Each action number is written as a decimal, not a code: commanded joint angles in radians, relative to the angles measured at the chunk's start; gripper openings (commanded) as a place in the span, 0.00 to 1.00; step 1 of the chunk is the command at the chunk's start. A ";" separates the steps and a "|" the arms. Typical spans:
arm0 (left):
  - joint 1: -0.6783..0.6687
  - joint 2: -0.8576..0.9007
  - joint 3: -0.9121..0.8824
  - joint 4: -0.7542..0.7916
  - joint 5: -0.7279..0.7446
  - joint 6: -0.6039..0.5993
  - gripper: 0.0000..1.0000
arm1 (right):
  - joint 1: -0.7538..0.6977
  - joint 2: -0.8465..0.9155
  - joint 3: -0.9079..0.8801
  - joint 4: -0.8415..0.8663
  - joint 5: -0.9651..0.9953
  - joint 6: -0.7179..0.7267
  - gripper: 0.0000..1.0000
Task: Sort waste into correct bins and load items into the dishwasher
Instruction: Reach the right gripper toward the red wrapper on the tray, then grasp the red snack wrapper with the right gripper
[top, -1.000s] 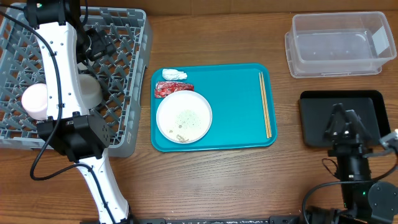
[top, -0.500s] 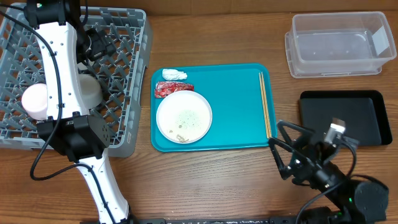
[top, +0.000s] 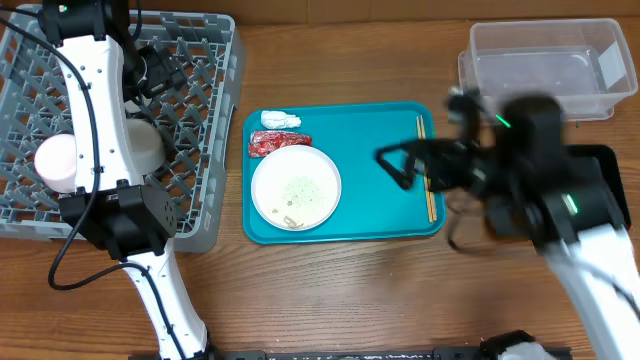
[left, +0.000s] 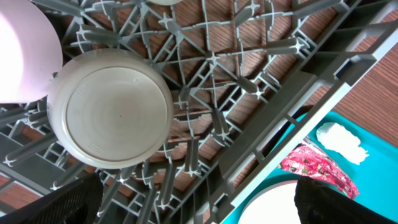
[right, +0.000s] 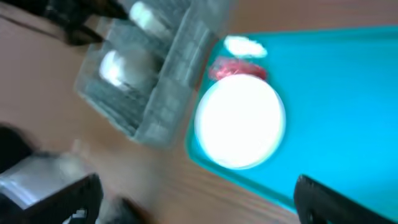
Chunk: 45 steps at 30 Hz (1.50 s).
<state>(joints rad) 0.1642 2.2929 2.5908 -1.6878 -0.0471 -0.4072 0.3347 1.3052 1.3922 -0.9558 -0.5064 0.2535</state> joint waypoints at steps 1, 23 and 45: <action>-0.002 -0.013 0.014 -0.002 0.003 0.023 1.00 | 0.115 0.160 0.217 -0.082 0.333 -0.174 0.99; -0.002 -0.013 0.014 -0.002 0.003 0.023 1.00 | 0.263 0.763 0.361 0.302 0.392 -0.188 0.80; -0.001 -0.013 0.014 -0.002 0.003 0.023 1.00 | 0.312 0.986 0.361 0.450 0.410 -0.333 0.63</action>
<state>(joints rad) 0.1642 2.2929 2.5908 -1.6875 -0.0444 -0.4072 0.6487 2.2761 1.7329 -0.5205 -0.1078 -0.0669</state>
